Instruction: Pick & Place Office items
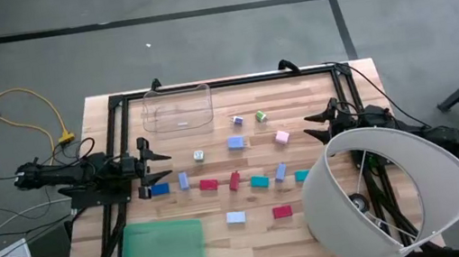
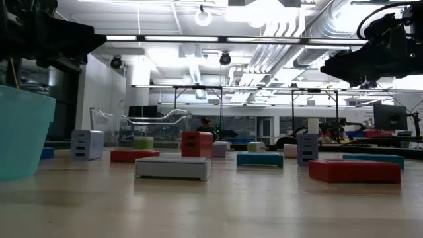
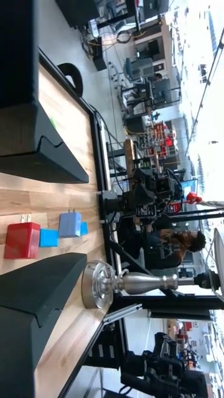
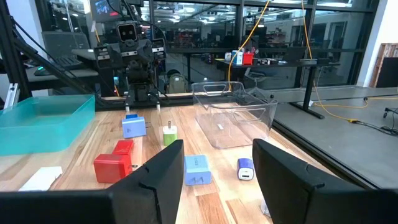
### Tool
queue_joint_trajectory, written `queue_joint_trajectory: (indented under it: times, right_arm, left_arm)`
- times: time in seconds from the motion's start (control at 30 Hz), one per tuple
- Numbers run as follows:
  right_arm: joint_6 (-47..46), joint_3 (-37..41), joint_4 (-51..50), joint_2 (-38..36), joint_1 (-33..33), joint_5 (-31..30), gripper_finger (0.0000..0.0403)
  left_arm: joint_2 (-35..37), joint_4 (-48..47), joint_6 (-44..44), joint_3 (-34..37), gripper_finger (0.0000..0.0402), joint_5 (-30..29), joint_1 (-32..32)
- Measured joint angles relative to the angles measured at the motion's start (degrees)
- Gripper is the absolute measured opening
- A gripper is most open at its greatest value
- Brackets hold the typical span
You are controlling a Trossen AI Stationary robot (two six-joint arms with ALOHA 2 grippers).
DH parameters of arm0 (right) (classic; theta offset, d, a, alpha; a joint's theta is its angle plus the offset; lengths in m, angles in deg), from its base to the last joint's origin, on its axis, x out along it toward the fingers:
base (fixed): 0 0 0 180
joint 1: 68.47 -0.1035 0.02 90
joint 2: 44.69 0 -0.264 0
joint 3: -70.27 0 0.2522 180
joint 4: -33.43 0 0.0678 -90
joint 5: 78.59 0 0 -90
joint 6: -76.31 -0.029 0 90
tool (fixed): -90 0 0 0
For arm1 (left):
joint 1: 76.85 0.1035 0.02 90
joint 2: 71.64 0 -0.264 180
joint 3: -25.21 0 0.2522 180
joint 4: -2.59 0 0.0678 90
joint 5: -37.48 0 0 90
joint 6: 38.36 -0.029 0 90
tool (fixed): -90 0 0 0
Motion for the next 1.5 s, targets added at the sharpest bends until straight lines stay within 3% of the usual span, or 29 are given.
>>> queue_joint_trajectory:
  times: [0.47,0.63,0.87,1.13,1.5]
  right_arm:
    - [0.0,0.0,0.0,0.0,0.0,0.0,0.0178]
    - [0.0,0.0,0.0,0.0,0.0,0.0,0.0178]
    - [0.0,0.0,0.0,0.0,0.0,0.0,0.0178]
    - [0.0,0.0,0.0,0.0,0.0,0.0,0.0178]
    - [0.0,0.0,0.0,0.0,0.0,0.0,0.0178]
  left_arm:
    - [-1.7,0.0,2.6,-1.8,0.0186,-3.6,0.0]
    - [-7.2,0.1,2.6,-5.0,0.0186,-3.6,0.0]
    - [-20.2,-0.8,3.4,-13.6,0.0186,-3.8,-0.1]
    - [-33.1,-14.7,8.3,-26.6,0.0186,-7.7,-0.1]
    - [-42.4,-36.1,23.1,-37.7,0.0186,-12.2,-0.1]
